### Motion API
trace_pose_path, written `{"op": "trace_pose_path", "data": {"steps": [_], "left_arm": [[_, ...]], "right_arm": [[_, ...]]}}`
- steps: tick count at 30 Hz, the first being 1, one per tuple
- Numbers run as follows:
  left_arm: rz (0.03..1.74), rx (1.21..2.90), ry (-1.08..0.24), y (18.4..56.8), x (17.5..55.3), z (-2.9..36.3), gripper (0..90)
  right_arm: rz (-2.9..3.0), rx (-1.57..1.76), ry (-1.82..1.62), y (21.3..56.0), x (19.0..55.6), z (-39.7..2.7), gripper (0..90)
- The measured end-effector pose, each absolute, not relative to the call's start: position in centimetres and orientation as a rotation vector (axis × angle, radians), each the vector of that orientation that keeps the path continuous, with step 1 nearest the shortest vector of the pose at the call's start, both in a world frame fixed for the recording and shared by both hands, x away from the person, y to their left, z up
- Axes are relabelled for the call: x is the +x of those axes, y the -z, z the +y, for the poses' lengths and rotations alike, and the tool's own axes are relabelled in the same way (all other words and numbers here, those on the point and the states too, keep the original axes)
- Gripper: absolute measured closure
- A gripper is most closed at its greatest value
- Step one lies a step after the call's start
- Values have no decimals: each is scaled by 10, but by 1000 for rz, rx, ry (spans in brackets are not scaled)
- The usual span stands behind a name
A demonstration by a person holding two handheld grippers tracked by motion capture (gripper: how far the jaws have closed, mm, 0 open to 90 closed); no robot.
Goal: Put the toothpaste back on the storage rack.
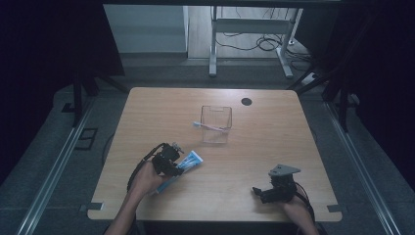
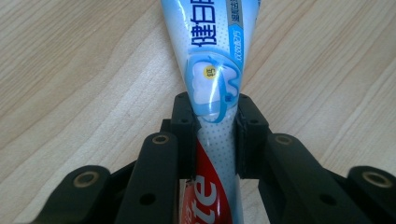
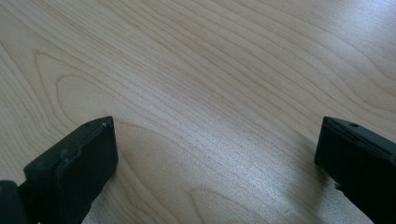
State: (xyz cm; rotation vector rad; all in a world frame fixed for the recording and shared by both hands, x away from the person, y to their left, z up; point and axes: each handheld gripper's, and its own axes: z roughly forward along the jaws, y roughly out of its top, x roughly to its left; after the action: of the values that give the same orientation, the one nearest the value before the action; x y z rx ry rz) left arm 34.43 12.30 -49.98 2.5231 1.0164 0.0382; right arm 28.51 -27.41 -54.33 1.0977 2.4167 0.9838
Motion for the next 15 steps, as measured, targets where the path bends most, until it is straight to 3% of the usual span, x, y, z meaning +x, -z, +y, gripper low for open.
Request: {"op": "trace_pose_path", "data": {"steps": [15], "left_arm": [[953, 2409, -69, 477, 341, 121, 744]], "right_arm": [[2416, 1096, -984, 543, 285, -274, 0]]}}
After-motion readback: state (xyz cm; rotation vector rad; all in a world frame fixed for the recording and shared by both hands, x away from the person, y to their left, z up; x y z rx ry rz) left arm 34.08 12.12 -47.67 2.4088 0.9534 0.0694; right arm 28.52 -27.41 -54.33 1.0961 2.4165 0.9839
